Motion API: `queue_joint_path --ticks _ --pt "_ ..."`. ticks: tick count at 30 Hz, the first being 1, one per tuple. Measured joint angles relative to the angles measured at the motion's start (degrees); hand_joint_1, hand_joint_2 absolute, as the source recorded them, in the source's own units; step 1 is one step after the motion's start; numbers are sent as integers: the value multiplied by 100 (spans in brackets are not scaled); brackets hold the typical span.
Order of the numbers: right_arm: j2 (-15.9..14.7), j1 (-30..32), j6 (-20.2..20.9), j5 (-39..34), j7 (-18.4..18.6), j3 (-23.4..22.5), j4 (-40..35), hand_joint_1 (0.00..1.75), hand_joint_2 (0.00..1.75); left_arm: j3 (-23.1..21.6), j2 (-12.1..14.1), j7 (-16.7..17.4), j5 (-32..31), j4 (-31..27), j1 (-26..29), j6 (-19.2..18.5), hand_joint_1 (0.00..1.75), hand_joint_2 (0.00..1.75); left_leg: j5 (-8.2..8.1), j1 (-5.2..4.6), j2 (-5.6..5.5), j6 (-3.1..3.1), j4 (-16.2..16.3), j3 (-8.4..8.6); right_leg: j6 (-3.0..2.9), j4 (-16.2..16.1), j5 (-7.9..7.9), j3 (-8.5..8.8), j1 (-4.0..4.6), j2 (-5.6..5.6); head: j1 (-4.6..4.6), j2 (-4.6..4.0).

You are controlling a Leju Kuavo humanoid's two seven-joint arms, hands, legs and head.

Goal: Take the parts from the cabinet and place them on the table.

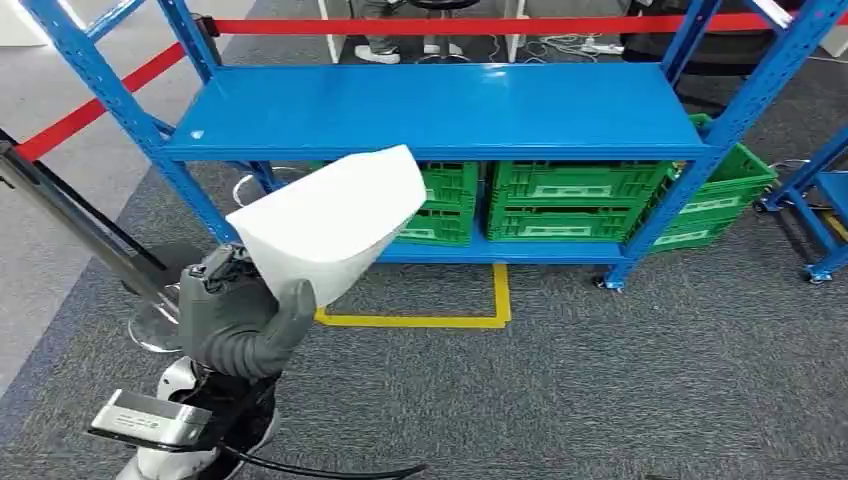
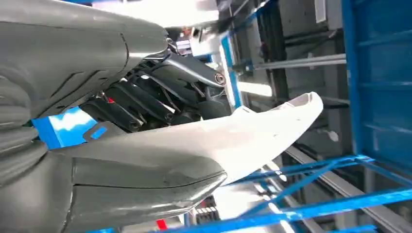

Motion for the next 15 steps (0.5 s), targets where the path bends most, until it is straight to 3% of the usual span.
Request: queue_joint_path --ticks 4,5,6,7,9,10,11,12,14,15 --pt "-2 17 0 7 -11 -2 0 0 175 11 -29 -62 298 -4 -21 -81 175 175 -21 -13 71 47 -127 -62 150 21 81 -148 -6 102 -17 0" --pt "-11 22 -2 4 -24 -2 0 0 175 22 -57 -66 375 -7 -26 -116 175 175 31 56 129 67 -213 -45 173 55 27 -184 -4 77 -19 0" --pt "-17 27 -15 2 -41 -4 -4 0 175 31 -70 -75 433 -9 -34 -159 175 175 43 44 163 85 -221 -46 194 209 -117 -272 12 -72 6 0" --pt "-20 18 -20 -2 -52 -4 -5 0 175 33 -79 -88 480 -24 -38 -190 175 175 48 43 184 96 -219 -56 211 535 -332 -411 7 -135 49 0" --pt "-33 7 -24 -15 -81 -13 -7 0 175 39 -79 -112 525 -24 -39 -225 175 175 52 20 291 105 -216 -69 254 1543 -767 -838 -8 -204 42 0" --pt "-35 14 -28 -26 -87 -24 -7 0 175 39 -79 -123 541 -24 -38 -234 175 175 54 11 336 108 -213 -71 269 1820 -834 -950 -8 -212 51 0" --pt "-42 26 -33 -28 -94 -50 -7 0 175 42 -79 -123 545 -24 -38 -240 175 175 55 0 373 111 -213 -68 275 1812 -769 -930 -8 -217 44 0" --pt "-57 41 -39 -35 -101 -72 -9 0 175 42 -81 -129 549 -24 -41 -247 175 175 55 -10 403 111 -211 -64 266 1530 -580 -768 -7 -226 46 0" --pt "-79 56 -55 -44 -105 -98 -11 0 175 42 -96 -138 551 -26 -49 -249 175 175 47 -29 454 102 -208 -41 211 455 -93 -178 -1 -328 47 0" --pt "-90 51 -57 -44 -105 -98 -22 0 175 42 -103 -138 551 -28 -54 -249 175 175 41 -42 479 93 -206 -36 173 47 -99 19 29 -526 44 -2"
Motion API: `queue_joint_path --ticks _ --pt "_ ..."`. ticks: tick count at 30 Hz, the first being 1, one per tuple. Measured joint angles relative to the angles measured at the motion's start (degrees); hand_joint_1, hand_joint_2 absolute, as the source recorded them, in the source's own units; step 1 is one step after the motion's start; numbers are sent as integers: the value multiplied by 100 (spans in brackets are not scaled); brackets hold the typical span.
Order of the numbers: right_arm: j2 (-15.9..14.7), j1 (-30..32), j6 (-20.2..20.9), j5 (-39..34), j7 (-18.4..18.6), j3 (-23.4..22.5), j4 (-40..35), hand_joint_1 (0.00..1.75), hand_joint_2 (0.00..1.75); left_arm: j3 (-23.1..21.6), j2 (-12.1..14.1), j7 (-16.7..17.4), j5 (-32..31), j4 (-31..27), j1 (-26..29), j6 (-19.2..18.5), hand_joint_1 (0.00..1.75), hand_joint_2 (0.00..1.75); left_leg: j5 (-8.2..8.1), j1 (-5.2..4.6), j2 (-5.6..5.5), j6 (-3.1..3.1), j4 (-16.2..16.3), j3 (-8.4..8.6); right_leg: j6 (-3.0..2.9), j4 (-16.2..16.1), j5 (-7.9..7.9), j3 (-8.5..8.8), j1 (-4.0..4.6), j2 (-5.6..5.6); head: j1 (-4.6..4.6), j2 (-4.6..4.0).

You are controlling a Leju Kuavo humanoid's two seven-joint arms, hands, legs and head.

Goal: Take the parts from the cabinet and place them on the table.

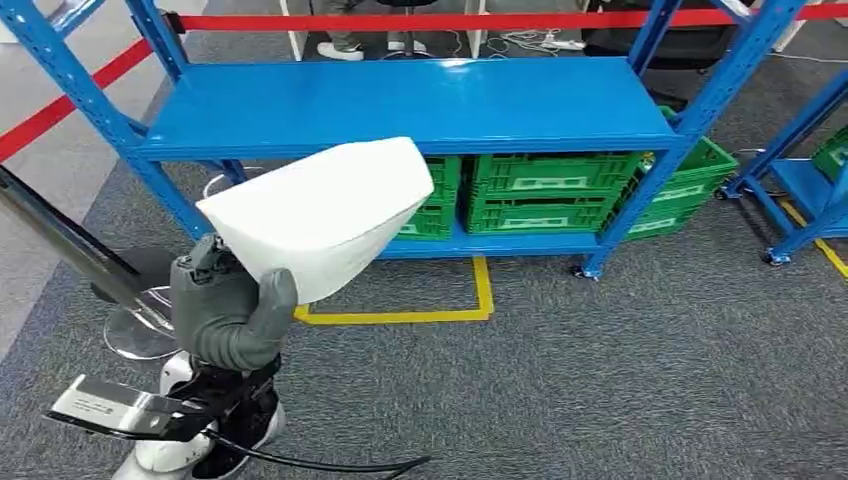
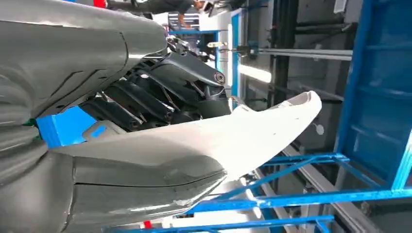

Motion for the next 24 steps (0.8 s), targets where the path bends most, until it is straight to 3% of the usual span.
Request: queue_joint_path --ticks 1,4,5,6,8,10,11,12,14,15,16,18,20,21,22,24 --pt "0 -21 -2 0 -4 0 -2 0 175 2 4 -2 0 -7 -3 0 175 175 -9 -48 26 -19 37 -28 -31 -73 0 81 35 -26 0 0" --pt "-4 2 -9 -7 -15 -4 -4 0 175 2 2 -2 0 -11 -5 -2 175 175 12 -40 121 -62 39 -38 -86 -34 27 19 38 84 -5 2" --pt "-7 10 -15 -15 -20 -11 -7 0 175 2 0 -2 0 -18 -8 -2 175 175 -23 -52 141 -95 55 -46 -143 -82 67 34 -4 117 -2 2" --pt "-9 14 -31 -39 -46 -31 -18 0 175 2 0 -18 -7 -24 -19 0 175 175 -153 -30 5 -148 152 -80 -176 -91 88 28 -19 149 -20 2" --pt "-11 8 -37 -72 -98 -48 -35 0 175 0 22 -79 -129 -22 -40 61 175 175 -643 19 -136 -205 939 -405 -211 -87 109 -6 -28 219 -35 2" --pt "-22 17 -33 -122 -138 -92 -57 0 175 -7 39 -118 -203 -13 -36 140 175 175 -951 45 -153 -234 1775 -771 -215 -82 121 -31 -28 294 -35 0" --pt "-33 24 -28 -142 -146 -136 -74 0 175 -11 46 -125 -230 -2 -36 168 175 175 -906 57 -154 -236 1869 -808 -208 -76 125 -33 -30 343 -37 2" --pt "-42 28 -24 -164 -151 -170 -83 0 175 -18 50 -125 -264 9 -44 203 175 175 -717 72 -155 -236 1686 -709 -203 -70 128 -33 -30 389 -35 2" --pt "-50 22 2 -162 -153 -197 -109 0 175 -26 52 -125 -319 15 -68 251 175 175 -198 92 -202 -209 800 -273 -187 -48 132 -27 -30 492 -35 2" --pt "-50 19 2 -160 -153 -205 -120 0 175 -26 55 -129 -334 15 -84 269 175 175 -8 106 -365 -186 326 -51 -172 -42 138 -39 -33 535 -37 2" --pt "-50 3 4 -155 -153 -219 -125 0 175 -26 61 -131 -350 18 -96 284 175 175 -68 110 -451 -163 184 -2 -127 -1 139 -75 6 575 -31 2" --pt "-52 11 4 -155 -153 -232 -138 0 175 -31 61 -140 -369 26 -111 299 175 175 -105 91 -428 -143 132 -27 -51 5 185 -170 -34 629 -18 2" --pt "-52 27 4 -155 -151 -242 -144 0 175 -37 57 -140 -372 26 -118 304 175 175 -61 83 -384 -77 97 -32 26 -19 216 -182 -48 670 -26 2" --pt "-79 29 2 -155 -151 -260 -147 0 175 -37 50 -140 -374 26 -136 304 175 175 -22 111 -310 -24 51 -23 45 38 142 -244 -61 564 -33 2" --pt "-79 24 4 -155 -151 -278 -153 0 175 -44 44 -142 -374 26 -138 304 175 175 -12 110 -292 1 52 -33 66 266 -41 -349 -50 415 21 2" --pt "-79 4 4 -155 -151 -280 -155 0 175 -44 46 -142 -374 30 -130 304 175 175 -3 94 -209 17 56 -63 105 1187 -496 -756 -57 317 15 2"
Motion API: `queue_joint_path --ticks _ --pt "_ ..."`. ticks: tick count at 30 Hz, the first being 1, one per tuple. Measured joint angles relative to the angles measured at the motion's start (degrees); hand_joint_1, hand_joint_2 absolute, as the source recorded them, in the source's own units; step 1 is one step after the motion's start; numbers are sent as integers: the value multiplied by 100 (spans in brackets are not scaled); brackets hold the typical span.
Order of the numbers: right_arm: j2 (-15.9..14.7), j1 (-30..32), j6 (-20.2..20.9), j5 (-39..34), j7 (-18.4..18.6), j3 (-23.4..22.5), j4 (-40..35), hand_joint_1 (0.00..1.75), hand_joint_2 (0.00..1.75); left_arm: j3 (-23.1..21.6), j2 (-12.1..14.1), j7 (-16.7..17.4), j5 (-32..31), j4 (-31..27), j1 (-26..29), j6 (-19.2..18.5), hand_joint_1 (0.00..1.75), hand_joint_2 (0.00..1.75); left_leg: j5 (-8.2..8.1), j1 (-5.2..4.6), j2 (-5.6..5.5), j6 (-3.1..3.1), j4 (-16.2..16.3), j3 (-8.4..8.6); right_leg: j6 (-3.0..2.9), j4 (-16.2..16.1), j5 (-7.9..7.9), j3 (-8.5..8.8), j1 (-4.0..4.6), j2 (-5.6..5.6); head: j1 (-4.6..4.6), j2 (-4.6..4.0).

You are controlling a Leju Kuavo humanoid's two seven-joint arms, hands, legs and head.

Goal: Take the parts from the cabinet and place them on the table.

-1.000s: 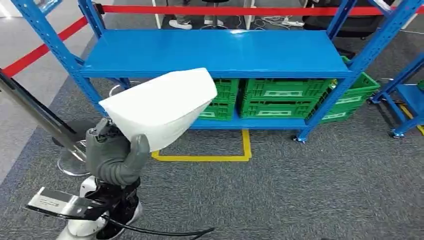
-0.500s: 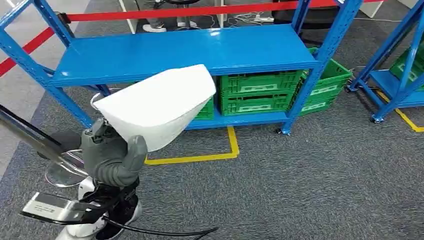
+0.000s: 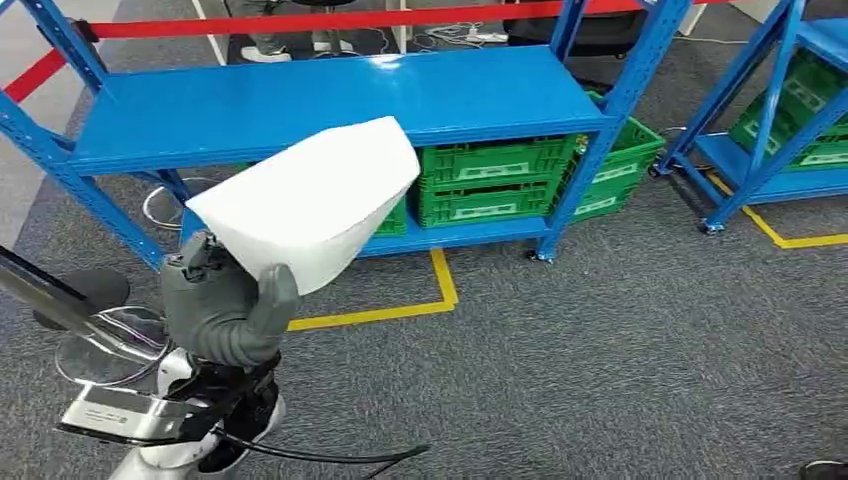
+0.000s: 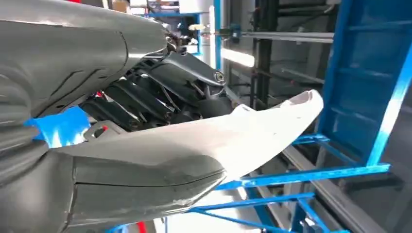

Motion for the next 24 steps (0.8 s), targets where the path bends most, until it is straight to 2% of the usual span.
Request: queue_joint_path --ticks 1,2,3,4,5,6,7,8,11,12,13,14,16,17,18,19,20,21,22,23,24 --pt "0 0 0 0 0 -2 -2 0 175 -2 4 0 -2 2 0 -2 175 175 4 -11 47 5 3 -15 13 445 -176 -200 0 -7 7 0" --pt "0 7 0 0 0 -4 -4 0 175 -4 4 2 -2 9 2 0 175 175 5 -22 87 8 4 -22 17 690 -231 -298 1 -7 7 0" --pt "-7 18 0 0 0 -7 -7 0 175 -4 7 0 -2 18 2 0 175 175 6 -32 128 8 5 -20 11 613 -123 -229 2 -8 9 0" --pt "-11 21 0 0 0 -11 -7 0 175 -4 7 2 -2 20 1 0 175 175 5 -39 160 7 7 -14 -6 282 73 -37 5 -16 9 0" --pt "-15 20 0 0 0 -15 -7 0 175 -7 7 2 -2 20 -1 0 175 175 4 -47 188 6 7 -6 -32 -200 302 229 10 -46 9 0" --pt "-17 12 2 7 2 -15 -9 0 175 -7 4 4 -13 20 -4 2 175 175 -2 -56 218 -4 8 9 -70 -862 557 595 25 -159 11 0" --pt "-17 -2 13 31 15 -15 -9 0 175 -7 4 15 -61 20 -3 20 175 175 -9 -85 243 -18 9 5 -101 -1156 486 752 63 -353 7 0" --pt "-17 -33 50 61 26 -15 -9 0 175 -4 9 35 -140 20 -6 57 175 175 -6 -115 264 -47 36 -25 -140 -1212 503 789 77 -330 2 0" --pt "-15 -26 101 160 98 -15 -4 0 175 -20 20 162 -249 22 -1 92 175 175 10 -112 370 -112 27 -22 -196 -1196 529 739 82 -228 0 0" --pt "0 -29 123 234 133 -15 2 0 175 -20 26 181 -251 24 10 92 175 175 -52 -99 319 -166 56 -36 -256 -1236 570 755 35 -201 2 0" --pt "11 -40 149 312 179 -7 7 0 175 -20 54 201 -256 22 27 92 175 175 -178 -90 170 -207 177 -71 -277 -1236 580 746 29 -166 -13 0" --pt "11 -55 157 370 210 2 7 0 175 -20 92 210 -262 22 62 98 175 175 -440 -70 83 -233 563 -231 -298 -1236 590 736 28 -126 -17 0" --pt "13 -72 194 483 251 37 37 0 175 -20 164 210 -295 24 149 118 175 175 -858 -48 55 -263 1468 -624 -312 -1232 600 713 31 -35 -9 0" --pt "13 -68 201 536 286 68 55 0 175 -20 197 208 -299 24 191 118 175 175 -919 -48 54 -270 1737 -747 -316 -1229 603 707 31 9 -13 0" --pt "13 -62 203 582 321 98 68 0 175 -20 221 203 -306 24 223 120 175 175 -856 -42 54 -271 1764 -755 -316 -1227 603 707 30 51 -13 0" --pt "13 -58 218 646 366 126 87 0 175 -17 249 201 -315 24 238 120 175 175 -653 -34 53 -265 1557 -656 -314 -1219 604 707 30 103 -15 0" --pt "13 -60 231 683 404 152 98 0 175 -18 262 199 -315 24 251 108 175 175 -383 -30 39 -248 1152 -463 -311 -1210 605 709 30 151 -9 0" --pt "13 -64 253 723 420 183 109 0 175 -20 275 192 -315 24 267 62 175 175 -127 -27 -29 -224 685 -234 -305 -1199 606 714 30 196 -13 -2" --pt "13 -67 258 734 428 219 116 0 175 -20 297 173 -315 24 272 24 175 175 9 -17 -195 -194 315 -66 -289 -1197 606 703 26 228 -11 0" --pt "13 -85 258 737 450 258 127 0 175 -22 304 144 -321 37 267 -15 175 175 -29 -5 -230 -170 159 -3 -250 -1144 599 661 70 277 -7 0" --pt "13 -92 258 734 472 269 131 0 175 -37 302 131 -339 50 245 -44 175 175 -92 -10 -216 -159 106 -5 -212 -1131 624 596 60 302 -7 0"
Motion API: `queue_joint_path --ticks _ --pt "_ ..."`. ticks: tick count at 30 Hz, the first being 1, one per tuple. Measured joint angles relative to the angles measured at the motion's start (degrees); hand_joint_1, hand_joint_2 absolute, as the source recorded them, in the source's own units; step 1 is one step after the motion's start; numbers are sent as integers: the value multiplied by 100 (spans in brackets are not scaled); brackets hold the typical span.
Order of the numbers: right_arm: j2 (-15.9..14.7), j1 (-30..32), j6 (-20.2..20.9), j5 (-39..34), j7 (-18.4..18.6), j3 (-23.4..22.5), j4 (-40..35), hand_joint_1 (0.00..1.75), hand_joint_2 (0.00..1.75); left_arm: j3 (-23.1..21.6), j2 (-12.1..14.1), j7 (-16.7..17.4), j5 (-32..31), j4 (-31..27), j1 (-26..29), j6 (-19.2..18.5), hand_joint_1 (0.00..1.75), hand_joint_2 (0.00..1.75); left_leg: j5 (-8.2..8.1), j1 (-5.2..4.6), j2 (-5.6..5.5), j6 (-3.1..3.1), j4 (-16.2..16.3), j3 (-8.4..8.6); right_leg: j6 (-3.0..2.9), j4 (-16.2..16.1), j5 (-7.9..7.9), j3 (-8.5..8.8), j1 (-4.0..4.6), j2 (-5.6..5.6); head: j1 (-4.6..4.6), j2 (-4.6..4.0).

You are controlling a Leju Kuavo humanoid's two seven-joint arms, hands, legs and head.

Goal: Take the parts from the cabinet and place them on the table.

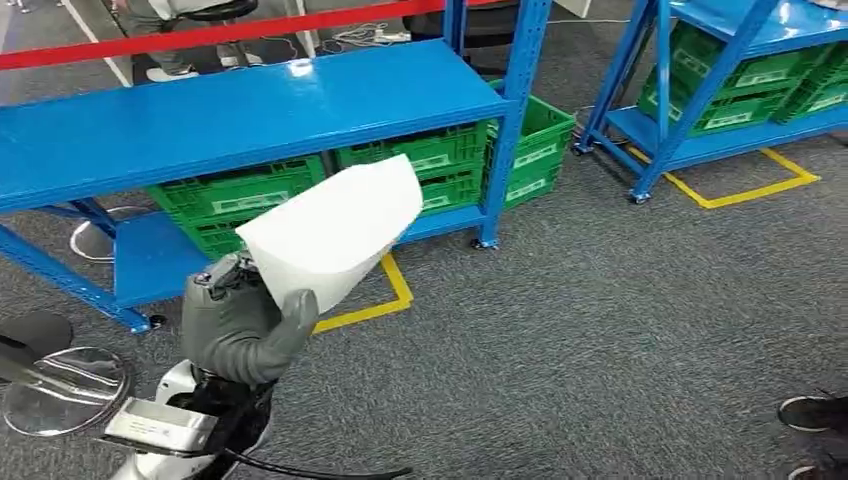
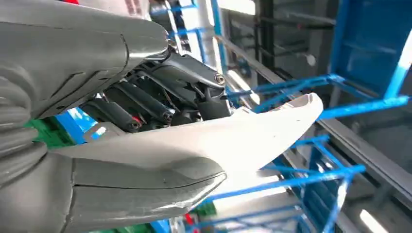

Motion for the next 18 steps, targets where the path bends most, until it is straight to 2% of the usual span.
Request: queue_joint_path --ticks 2,3,4,5,7,8,9,10,12,13,14,15,17,18 --pt "-2 22 -39 -57 55 13 7 0 175 -20 -9 -7 -9 39 -7 -66 175 175 18 -25 26 34 12 -34 66 -30 33 -25 -29 27 -4 0" --pt "-13 27 -53 -105 63 11 7 0 175 -31 -20 -9 -9 50 -20 -90 175 175 55 19 77 86 -44 -27 98 -5 11 -36 -23 43 2 0" --pt "-44 35 -59 -138 72 11 7 0 175 -46 -24 -4 -9 66 -42 -116 175 175 66 25 126 110 -49 -22 118 102 -88 -124 -22 -93 4 0" --pt "-44 29 -59 -140 79 11 9 0 175 -57 -35 -7 -9 76 -46 -127 175 175 70 24 147 144 -49 -28 141 409 -293 -261 -26 -203 68 0" --pt "-46 17 -57 -140 92 11 9 0 175 -61 -35 -4 -9 102 -40 -150 175 175 71 6 242 146 -48 -34 180 1350 -721 -680 -41 -297 61 0" --pt "-46 21 -57 -140 98 11 11 0 175 -70 -35 -4 -9 120 -40 -155 175 175 69 4 290 149 -48 -35 194 1703 -833 -843 -41 -307 72 0" --pt "-48 32 -59 -140 111 11 11 0 175 -83 -33 -4 -9 144 -40 -155 175 175 67 1 332 150 -48 -33 199 1810 -809 -889 -41 -309 61 0" --pt "-55 44 -59 -138 124 11 11 0 175 -90 -33 -6 -6 157 -41 -155 175 175 66 0 364 148 -47 -31 196 1619 -657 -783 -41 -312 68 0" --pt "-61 47 -61 -138 129 11 11 0 175 -100 -35 -9 11 168 -41 -153 175 175 55 -1 421 132 -46 -19 161 630 -183 -255 -38 -385 68 -2" --pt "-61 37 -59 -133 125 11 11 0 175 -100 -37 -11 22 170 -41 -142 175 175 46 -9 441 117 -44 -7 138 144 -38 18 -29 -530 68 0" --pt "-61 9 -52 -122 122 11 11 0 175 -98 -35 -26 29 170 -36 -131 175 175 29 -64 475 82 -21 -27 115 -36 -128 133 27 -606 77 0" --pt "-61 -4 -42 -107 122 13 13 0 175 -98 -28 -28 29 177 -30 -116 175 175 44 -65 487 55 -16 -33 75 -23 -105 111 11 -567 55 0" --pt "-61 25 -2 -88 133 13 17 0 175 -100 -26 -39 29 181 -15 -100 175 175 55 -55 546 29 -23 -25 45 4 -103 79 26 -506 66 0" --pt "-61 31 9 -83 148 11 24 0 175 -100 -26 -41 29 181 -16 -94 175 175 44 -56 572 -2 -16 -23 3 -22 -77 79 10 -477 70 0"
